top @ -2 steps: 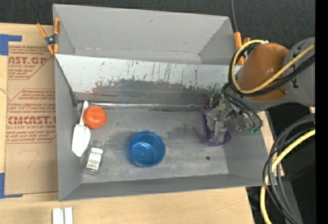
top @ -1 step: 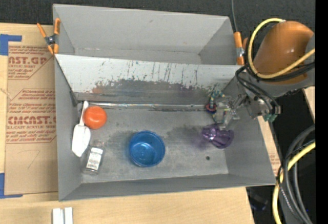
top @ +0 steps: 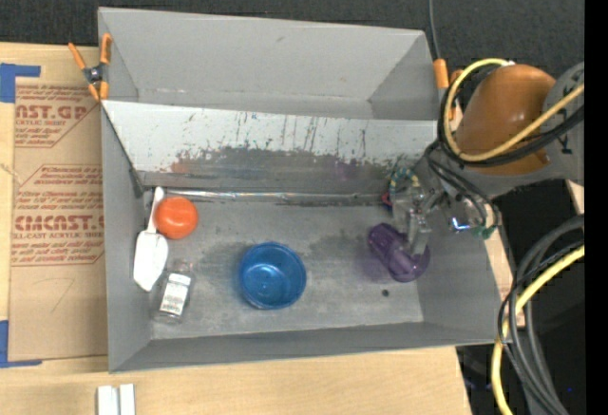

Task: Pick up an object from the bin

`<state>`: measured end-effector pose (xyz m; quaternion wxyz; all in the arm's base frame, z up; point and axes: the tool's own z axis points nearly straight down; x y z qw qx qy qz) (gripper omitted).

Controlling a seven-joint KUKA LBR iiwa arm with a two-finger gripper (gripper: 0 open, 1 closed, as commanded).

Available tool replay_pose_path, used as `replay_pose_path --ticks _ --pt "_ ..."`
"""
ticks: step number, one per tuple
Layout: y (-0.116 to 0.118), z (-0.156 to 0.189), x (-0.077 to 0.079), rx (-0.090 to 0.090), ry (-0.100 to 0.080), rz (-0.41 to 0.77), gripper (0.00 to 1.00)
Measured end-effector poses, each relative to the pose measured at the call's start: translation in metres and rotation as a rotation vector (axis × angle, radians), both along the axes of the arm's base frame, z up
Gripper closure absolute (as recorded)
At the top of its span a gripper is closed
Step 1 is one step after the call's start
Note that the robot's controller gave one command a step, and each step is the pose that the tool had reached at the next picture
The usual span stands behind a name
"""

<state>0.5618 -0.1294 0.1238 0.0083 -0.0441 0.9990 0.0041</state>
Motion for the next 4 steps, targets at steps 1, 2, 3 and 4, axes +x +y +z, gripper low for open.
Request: replay_pose_path --ticks 1,2,3,4 --pt "-0.017 -0.007 -0.020 -0.001 0.003 0.113 1.00" --pt "-0.018 -0.003 -0.022 -0.003 0.002 0.127 1.00" --pt "0.003 -0.018 -0.018 -0.007 -0.009 0.341 1.00" --pt "-0.008 -0.036 -0.020 -0.013 -0.024 0.243 1.00"
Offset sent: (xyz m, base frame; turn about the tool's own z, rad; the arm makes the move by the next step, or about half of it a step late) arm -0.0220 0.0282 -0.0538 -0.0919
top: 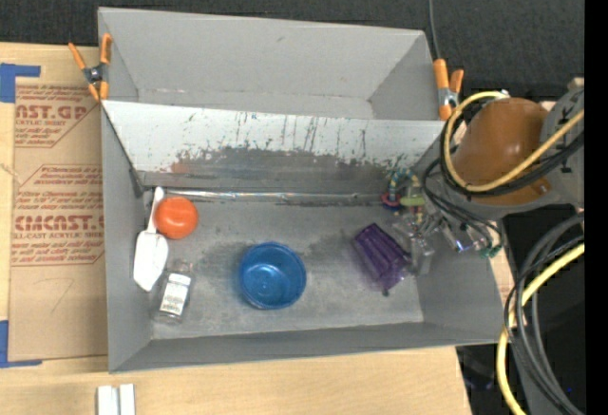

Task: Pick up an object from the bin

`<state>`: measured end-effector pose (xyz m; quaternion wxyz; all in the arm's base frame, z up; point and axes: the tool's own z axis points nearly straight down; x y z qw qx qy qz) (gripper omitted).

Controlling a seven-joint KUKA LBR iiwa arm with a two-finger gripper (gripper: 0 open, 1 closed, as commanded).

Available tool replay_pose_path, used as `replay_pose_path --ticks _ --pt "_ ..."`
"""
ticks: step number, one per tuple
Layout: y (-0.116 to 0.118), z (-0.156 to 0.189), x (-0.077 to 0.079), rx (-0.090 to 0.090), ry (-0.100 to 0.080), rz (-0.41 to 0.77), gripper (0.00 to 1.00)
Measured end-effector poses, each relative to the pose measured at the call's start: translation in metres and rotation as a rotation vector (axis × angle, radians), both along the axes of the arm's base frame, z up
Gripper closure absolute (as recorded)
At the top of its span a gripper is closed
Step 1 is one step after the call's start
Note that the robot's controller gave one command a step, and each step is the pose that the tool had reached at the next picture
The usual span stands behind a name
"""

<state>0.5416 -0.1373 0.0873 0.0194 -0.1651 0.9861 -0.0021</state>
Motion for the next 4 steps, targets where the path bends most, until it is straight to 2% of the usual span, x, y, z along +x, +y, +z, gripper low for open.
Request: replay_pose_path --ticks 1,3,4 --pt "0.023 -0.003 -0.002 -0.011 -0.018 0.208 1.00" --pt "0.025 -0.001 -0.003 -0.011 -0.018 0.216 1.00" --pt "0.048 0.154 0.019 -0.011 -0.021 0.234 1.00"
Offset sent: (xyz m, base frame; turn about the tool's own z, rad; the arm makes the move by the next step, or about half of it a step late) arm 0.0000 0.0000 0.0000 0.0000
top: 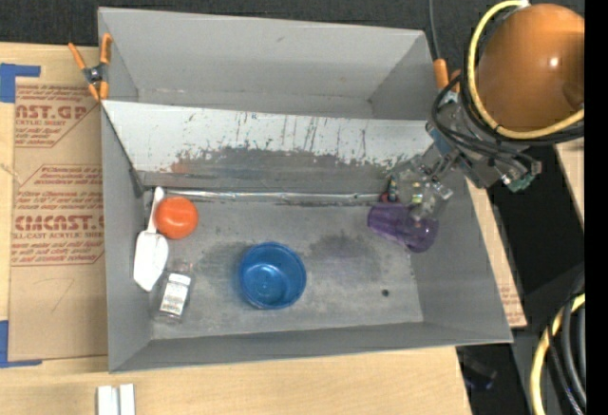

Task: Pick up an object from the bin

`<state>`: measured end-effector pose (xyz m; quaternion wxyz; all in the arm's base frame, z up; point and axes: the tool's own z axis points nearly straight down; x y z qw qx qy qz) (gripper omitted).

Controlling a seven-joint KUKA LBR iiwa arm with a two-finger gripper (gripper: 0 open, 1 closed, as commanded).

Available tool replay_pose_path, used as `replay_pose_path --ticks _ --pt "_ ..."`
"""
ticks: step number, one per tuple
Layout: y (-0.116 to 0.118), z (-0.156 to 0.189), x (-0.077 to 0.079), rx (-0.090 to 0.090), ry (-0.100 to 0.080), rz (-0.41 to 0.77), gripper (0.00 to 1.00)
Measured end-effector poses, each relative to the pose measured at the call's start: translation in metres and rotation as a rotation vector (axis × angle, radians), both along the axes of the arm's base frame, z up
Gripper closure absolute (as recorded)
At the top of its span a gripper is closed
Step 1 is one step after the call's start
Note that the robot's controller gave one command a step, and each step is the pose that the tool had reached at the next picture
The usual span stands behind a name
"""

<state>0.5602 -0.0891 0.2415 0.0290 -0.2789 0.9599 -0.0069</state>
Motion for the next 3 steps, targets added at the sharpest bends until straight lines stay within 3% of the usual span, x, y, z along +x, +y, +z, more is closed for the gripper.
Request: replay_pose_path --ticks 1,2,3 --pt "0.000 0.000 0.000 0.000 0.000 0.000 1.00" --pt "-0.012 0.003 -0.037 -0.010 -0.001 0.177 1.00" --pt "-0.049 -0.040 -0.019 0.002 -0.003 -0.013 1.00"
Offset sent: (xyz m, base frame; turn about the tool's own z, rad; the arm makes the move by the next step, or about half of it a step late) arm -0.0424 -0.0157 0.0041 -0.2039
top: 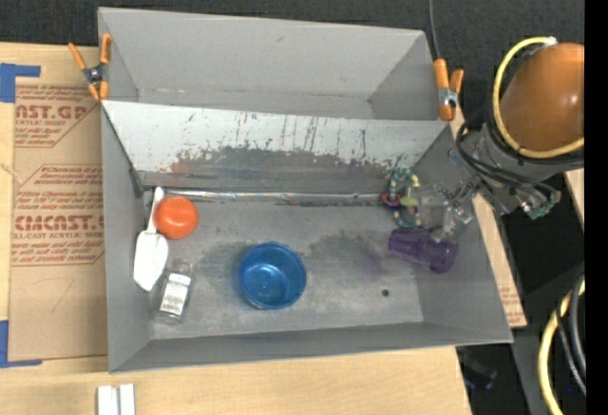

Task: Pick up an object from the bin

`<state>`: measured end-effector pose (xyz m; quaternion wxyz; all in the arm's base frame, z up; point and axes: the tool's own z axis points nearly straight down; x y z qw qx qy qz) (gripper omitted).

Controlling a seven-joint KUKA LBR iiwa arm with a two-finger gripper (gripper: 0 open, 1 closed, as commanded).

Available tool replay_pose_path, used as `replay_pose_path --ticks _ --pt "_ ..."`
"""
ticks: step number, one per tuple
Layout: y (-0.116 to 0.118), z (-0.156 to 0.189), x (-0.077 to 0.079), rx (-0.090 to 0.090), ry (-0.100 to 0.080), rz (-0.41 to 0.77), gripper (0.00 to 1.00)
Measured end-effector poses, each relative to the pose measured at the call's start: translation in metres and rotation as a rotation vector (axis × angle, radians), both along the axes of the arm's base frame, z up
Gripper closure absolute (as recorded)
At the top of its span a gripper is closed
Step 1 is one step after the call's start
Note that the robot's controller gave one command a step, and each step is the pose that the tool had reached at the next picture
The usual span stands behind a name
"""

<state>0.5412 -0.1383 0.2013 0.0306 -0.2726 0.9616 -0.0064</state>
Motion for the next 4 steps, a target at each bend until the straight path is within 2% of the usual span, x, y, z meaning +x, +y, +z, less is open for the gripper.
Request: replay_pose_path --ticks 1,2,4 --pt "-0.014 -0.015 -0.033 -0.008 0.004 0.144 1.00" --pt "0.015 -0.030 -0.052 -0.001 0.003 0.093 1.00" --pt "0.012 -0.035 -0.048 -0.002 0.000 0.085 1.00"
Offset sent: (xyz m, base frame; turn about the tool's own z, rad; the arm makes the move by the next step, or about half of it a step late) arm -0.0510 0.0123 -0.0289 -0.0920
